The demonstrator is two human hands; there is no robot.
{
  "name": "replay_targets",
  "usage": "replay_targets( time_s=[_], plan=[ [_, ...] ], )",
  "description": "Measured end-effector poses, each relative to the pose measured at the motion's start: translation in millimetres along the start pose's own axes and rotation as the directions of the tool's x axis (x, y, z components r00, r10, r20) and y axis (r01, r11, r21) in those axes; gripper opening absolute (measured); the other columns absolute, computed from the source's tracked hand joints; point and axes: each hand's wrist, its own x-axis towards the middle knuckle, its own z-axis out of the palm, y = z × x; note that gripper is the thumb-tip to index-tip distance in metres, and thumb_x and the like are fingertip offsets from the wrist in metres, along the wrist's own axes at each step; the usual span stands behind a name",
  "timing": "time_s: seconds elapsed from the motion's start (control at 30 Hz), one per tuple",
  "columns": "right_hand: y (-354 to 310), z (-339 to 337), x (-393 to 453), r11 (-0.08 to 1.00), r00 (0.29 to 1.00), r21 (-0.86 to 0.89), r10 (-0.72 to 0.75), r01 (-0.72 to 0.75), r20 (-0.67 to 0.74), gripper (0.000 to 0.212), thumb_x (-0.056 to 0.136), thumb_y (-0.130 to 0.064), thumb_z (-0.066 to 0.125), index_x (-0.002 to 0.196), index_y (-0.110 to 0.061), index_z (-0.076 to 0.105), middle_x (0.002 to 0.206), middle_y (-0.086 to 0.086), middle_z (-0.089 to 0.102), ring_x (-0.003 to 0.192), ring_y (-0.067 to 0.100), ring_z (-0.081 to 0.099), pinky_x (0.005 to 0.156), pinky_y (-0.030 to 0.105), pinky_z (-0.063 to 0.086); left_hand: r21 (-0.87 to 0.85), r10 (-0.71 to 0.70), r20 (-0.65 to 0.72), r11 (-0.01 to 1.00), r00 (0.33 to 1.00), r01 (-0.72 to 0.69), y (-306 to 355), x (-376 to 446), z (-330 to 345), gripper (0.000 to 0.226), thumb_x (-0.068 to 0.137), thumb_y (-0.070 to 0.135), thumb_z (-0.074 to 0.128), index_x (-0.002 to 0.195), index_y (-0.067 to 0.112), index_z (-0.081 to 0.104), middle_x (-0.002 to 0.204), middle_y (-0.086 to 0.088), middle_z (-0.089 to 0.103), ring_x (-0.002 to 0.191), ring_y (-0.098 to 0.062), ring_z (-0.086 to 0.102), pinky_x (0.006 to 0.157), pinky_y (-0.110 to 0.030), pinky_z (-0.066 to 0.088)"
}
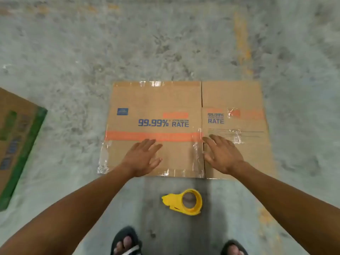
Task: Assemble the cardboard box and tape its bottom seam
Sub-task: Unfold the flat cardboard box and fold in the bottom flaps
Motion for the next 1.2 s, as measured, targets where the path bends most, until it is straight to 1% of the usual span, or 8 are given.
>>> replay_targets(
  time_s=[0.2, 0.4, 0.63, 0.8, 0.93, 1.03, 1.13, 1.2],
  plan=[
    [25.2, 82.3, 17.5, 0.931, 0.953, -0.233, -0.244, 0.282, 0.178, 0.076, 0.087, -0.068, 0.035, 0.153, -0.042, 0.009, 0.165, 0.010, 0.003, 0.150, 0.034, 0.004, 0.114, 0.056, 0.016, 0.254, 0.136, 0.147, 0.952, 0.980, -0.170, -22.6, 28.8, 92.8, 0.096, 0.080, 0.082, 0.023, 0.154, 0.033, -0.012, 0.161, -0.008, -0.021, 0.148, -0.037, -0.017, 0.119, -0.056, 0.003],
    [31.2, 96.1, 23.1, 0.787, 0.900, -0.450, -0.305, 0.422, 0.311, 0.117, 0.070, -0.077, 0.057, 0.147, -0.045, -0.024, 0.157, 0.016, -0.031, 0.145, 0.051, -0.012, 0.105, 0.070, 0.013, 0.424, 0.283, 0.059, 0.861, 0.957, -0.281, -37.4, 38.0, 107.5, 0.106, 0.072, 0.082, 0.025, 0.155, 0.022, -0.003, 0.161, -0.023, -0.003, 0.144, -0.053, 0.001, 0.110, -0.068, 0.016],
    [13.7, 78.0, 10.7, 0.749, 0.914, -0.531, -0.273, 0.398, 0.300, 0.084, 0.100, -0.014, 0.042, 0.147, -0.037, -0.023, 0.161, 0.022, -0.014, 0.141, 0.058, 0.007, 0.104, 0.065, 0.031, 0.482, 0.285, 0.142, 0.817, 0.948, -0.318, -23.3, 41.2, 81.0, 0.080, 0.096, 0.055, 0.034, 0.151, 0.022, -0.015, 0.162, -0.021, -0.003, 0.143, -0.052, 0.013, 0.110, -0.059, 0.029],
    [10.3, 42.9, 15.1, 0.830, 0.938, -0.451, -0.233, 0.329, 0.256, 0.087, 0.095, 0.002, 0.036, 0.152, -0.040, -0.014, 0.164, 0.014, -0.004, 0.139, 0.043, 0.025, 0.106, 0.053, 0.036, 0.414, 0.350, 0.009, 0.851, 0.937, -0.322, -28.6, 38.5, 60.5, 0.067, 0.092, 0.051, 0.024, 0.150, 0.021, 0.007, 0.154, -0.017, 0.037, 0.130, -0.040, 0.048, 0.092, -0.050, 0.051],
    [5.3, 12.1, 20.4, 0.911, 0.950, -0.300, -0.223, 0.283, 0.220, 0.079, 0.096, -0.007, 0.039, 0.153, -0.043, -0.001, 0.164, 0.005, 0.011, 0.143, 0.033, 0.029, 0.113, 0.041, 0.031, 0.310, 0.240, -0.147, 0.932, 0.960, -0.186, -39.8, 22.2, 25.3, 0.082, 0.086, 0.070, 0.004, 0.154, 0.027, 0.021, 0.157, -0.005, 0.034, 0.140, -0.024, 0.039, 0.110, -0.038, 0.033],
    [2.0, -11.1, 25.3, 0.937, 0.961, -0.229, -0.233, 0.262, 0.148, 0.074, 0.095, -0.010, 0.039, 0.153, -0.043, 0.009, 0.163, 0.001, 0.019, 0.139, 0.032, 0.038, 0.112, 0.040, 0.033, 0.247, 0.077, -0.363, 0.969, 0.929, 0.016, -47.1, 12.8, 7.5, 0.094, 0.080, 0.077, -0.004, 0.152, 0.026, 0.028, 0.156, -0.004, 0.036, 0.145, -0.027, 0.029, 0.118, -0.048, 0.012],
    [-6.4, -38.0, 21.6, 0.945, 0.965, -0.202, -0.240, 0.257, 0.108, 0.071, 0.095, -0.009, 0.040, 0.154, -0.039, 0.013, 0.159, 0.002, 0.032, 0.131, 0.030, 0.048, 0.107, 0.034, 0.037, 0.145, -0.093, -0.532, 0.969, 0.842, 0.199, -47.2, 8.7, -4.6, 0.088, 0.083, 0.081, 0.014, 0.155, 0.031, 0.012, 0.165, -0.007, 0.002, 0.151, -0.033, -0.005, 0.113, -0.060, -0.013],
    [-13.2, -54.6, 16.8, 0.959, 0.974, -0.180, -0.207, 0.220, 0.092, 0.072, 0.095, -0.006, 0.039, 0.153, -0.040, 0.014, 0.130, -0.005, 0.056, 0.102, 0.019, 0.061, 0.088, 0.025, 0.044, -0.036, -0.240, -0.584, 0.962, 0.776, 0.271, -42.8, 7.9, -11.3, 0.086, 0.084, 0.080, 0.024, 0.152, 0.039, -0.010, 0.160, -0.005, -0.027, 0.145, -0.030, -0.029, 0.108, -0.058, -0.023]
  ],
)
